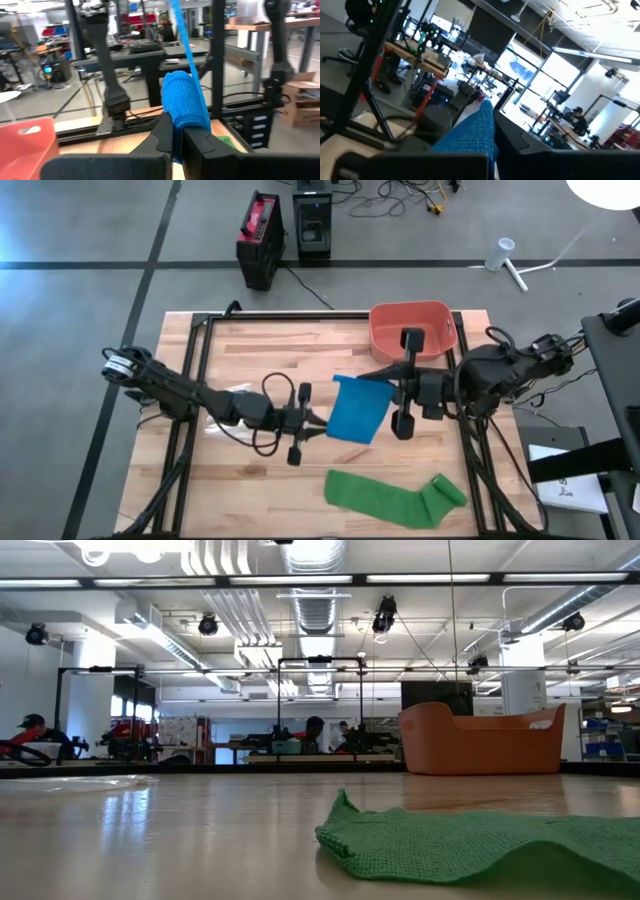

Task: Roll bandage
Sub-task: Roll the blue bandage

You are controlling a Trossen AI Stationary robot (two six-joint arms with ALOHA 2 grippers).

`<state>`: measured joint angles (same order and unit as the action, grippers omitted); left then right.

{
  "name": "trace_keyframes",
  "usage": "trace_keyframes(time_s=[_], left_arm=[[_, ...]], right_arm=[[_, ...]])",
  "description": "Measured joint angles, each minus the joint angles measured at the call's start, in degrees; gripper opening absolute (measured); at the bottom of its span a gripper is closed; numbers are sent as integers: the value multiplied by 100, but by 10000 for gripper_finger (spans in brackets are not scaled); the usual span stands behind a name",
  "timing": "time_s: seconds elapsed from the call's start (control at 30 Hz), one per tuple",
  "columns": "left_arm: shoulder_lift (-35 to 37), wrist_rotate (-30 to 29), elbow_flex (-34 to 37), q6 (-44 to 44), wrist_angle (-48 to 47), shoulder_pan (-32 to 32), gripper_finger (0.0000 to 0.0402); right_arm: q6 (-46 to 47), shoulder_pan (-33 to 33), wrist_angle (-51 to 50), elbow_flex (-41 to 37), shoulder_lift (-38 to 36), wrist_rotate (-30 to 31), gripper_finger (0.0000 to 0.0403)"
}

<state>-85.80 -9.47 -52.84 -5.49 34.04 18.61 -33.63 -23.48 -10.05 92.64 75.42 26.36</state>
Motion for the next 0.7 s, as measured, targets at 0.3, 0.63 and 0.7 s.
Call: trace_keyframes(time_s=[0.3,0.63,0.7], left_arm=[[6,-2,0,-158,75,606,2],[47,-11,0,-246,60,946,2],[84,-10,0,-255,69,951,2]], right_arm=[[70,187,-229,0,0,208,0],[399,503,-610,-4,-129,215,0],[495,553,-736,-4,-115,217,0]])
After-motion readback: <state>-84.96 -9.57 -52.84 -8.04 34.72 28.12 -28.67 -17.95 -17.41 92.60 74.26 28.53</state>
